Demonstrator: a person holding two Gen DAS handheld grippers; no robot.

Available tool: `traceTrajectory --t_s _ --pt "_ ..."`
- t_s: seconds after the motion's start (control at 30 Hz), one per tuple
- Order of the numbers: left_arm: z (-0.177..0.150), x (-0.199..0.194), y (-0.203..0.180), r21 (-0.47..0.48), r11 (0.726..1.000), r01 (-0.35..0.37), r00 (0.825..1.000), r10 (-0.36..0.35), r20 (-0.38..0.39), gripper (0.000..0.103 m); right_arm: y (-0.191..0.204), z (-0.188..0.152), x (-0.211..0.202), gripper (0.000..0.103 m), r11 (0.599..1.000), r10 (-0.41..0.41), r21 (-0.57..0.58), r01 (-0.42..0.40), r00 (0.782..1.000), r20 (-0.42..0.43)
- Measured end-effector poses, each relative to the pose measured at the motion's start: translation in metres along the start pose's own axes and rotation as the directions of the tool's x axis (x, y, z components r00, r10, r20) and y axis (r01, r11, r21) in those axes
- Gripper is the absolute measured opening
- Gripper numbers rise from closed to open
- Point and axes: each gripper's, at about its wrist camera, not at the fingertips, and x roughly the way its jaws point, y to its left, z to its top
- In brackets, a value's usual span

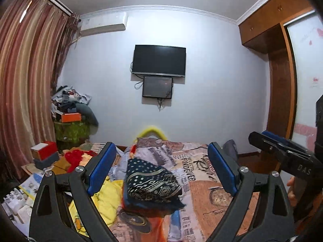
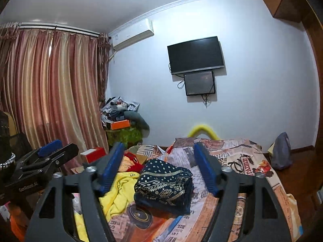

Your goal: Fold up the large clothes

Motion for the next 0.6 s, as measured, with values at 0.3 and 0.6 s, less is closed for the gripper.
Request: traceTrajectory --t_s 0.3,0.6 --pt "-0.017 -0.012 -0.005 0.009 0.998 -0.064 0.998 0.064 -0.025 0.102 0.011 -0.005 -0.005 0.102 0.998 -0.065 -0.025 0.066 0.997 0.035" --pt "-0.023 -0.011 0.004 -0.035 0.997 -0.069 0.997 0.067 -0.045 0.102 0.007 -0.008 -0.004 0.102 0.997 -0.073 -0.006 0.073 0.997 0.011"
